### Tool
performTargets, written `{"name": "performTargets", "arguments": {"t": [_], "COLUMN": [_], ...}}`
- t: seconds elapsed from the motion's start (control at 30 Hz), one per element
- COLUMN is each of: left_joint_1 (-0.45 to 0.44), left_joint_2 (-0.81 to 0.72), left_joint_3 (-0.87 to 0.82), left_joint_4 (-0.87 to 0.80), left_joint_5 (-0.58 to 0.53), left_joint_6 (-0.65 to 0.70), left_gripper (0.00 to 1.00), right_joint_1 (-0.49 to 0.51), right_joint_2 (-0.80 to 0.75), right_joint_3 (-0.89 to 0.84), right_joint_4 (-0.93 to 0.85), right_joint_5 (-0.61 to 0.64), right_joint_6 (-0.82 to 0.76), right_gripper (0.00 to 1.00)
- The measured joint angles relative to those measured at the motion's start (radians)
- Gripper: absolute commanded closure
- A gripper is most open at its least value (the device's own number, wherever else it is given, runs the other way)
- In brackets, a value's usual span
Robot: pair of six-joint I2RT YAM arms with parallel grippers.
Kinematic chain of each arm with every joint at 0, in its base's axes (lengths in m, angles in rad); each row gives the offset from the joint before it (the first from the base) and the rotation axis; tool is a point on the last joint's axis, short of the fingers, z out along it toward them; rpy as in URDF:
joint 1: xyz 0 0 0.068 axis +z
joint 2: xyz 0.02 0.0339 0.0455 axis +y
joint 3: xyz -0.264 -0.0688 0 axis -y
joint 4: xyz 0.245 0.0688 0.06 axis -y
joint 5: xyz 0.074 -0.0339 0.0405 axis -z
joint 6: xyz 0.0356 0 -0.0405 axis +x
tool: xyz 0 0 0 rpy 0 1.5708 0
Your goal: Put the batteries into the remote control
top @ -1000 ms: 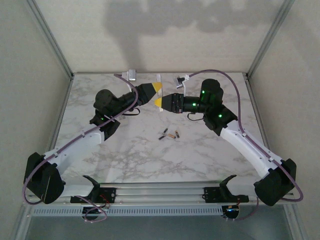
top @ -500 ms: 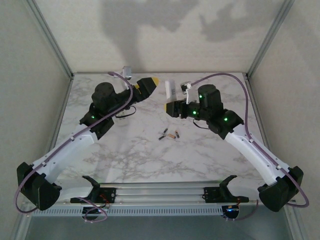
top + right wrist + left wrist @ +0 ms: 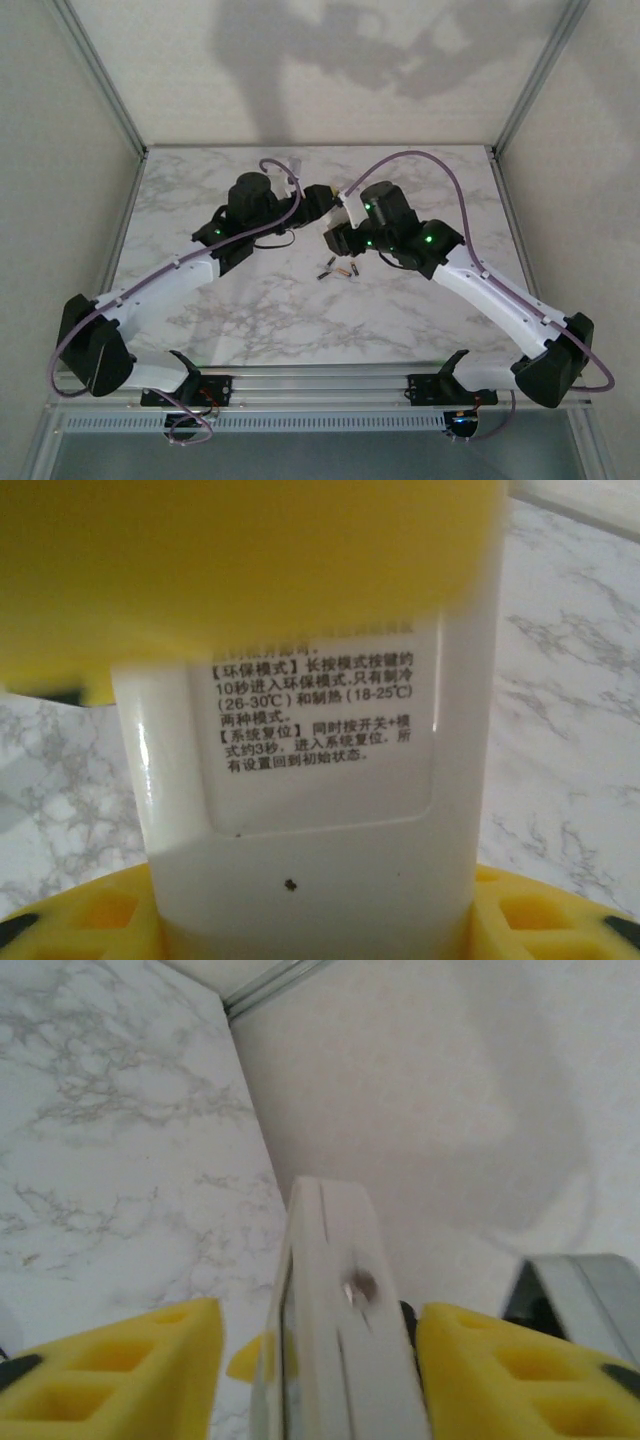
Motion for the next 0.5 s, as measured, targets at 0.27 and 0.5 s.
{"name": "performTargets", "arguments": {"t": [0.27,0.5], "left_joint_1": [-0.007,-0.006], "left_joint_2": [-0.003,-0.094], "left_joint_3": [-0.064,-0.068], "left_joint_4": [0.037,0.050], "left_joint_5": [-0.028,-0.107], "left_joint_6": [-0.011,0.146], "left_gripper": [0.96,1.00], "right_joint_1": [0.015,-0.048], "right_joint_2": [0.010,-0.093], "right_joint_3": [0.000,0.010], "right_joint_4": [-0.044,0.029], "right_joint_5": [-0.001,-0.092], "right_joint_6": [0.010,0.266], "right_gripper": [0.21,0.01]}}
